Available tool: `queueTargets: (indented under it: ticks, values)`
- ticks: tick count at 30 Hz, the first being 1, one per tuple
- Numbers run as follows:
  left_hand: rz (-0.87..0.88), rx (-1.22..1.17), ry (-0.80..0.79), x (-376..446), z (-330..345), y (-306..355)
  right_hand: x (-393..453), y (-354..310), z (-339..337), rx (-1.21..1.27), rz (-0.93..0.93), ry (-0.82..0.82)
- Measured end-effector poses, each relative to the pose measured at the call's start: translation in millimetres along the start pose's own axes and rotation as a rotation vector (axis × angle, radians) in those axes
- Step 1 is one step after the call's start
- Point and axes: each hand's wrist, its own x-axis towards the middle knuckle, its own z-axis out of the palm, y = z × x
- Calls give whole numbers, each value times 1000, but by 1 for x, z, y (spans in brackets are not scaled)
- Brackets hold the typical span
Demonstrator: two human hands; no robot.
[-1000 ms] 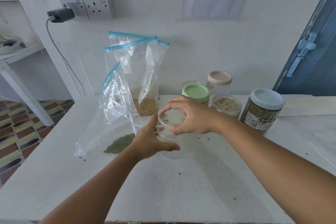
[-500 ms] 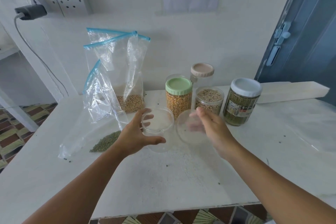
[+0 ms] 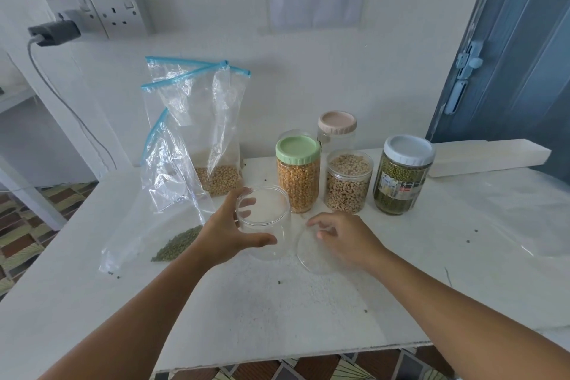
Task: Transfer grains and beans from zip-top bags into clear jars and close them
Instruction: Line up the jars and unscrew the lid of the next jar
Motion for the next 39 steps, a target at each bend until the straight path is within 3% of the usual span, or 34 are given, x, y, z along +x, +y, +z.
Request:
queueTargets:
  ticks: [4,8,12,18,25,32,34,39]
  values:
    - [-4,-16,-13,0,0,1,-1,0,5,-194,-45,18]
    - [-17,-18,-24,0,-1,1,-3,0,7,-229,-70,39]
    - [-52,-25,-51,2,-5,4,-3,-26,-2,-23,-168,115]
    - [-100,-12,-83,-7,-17,10,11,-81,-6,139,-165,-58]
    - [-147,-6,-43,-17,-20,13,19,-85,-6,168,-183,-114]
    - [-150,54,-113,-24,-73,24,33,-123,-7,104,-377,151]
    - [-120,68,-79,-25,-99,24,48,-147,-5,82,-401,144]
    - [-83,136,116,-22,-149,0,95,-213,17,168,-356,-56]
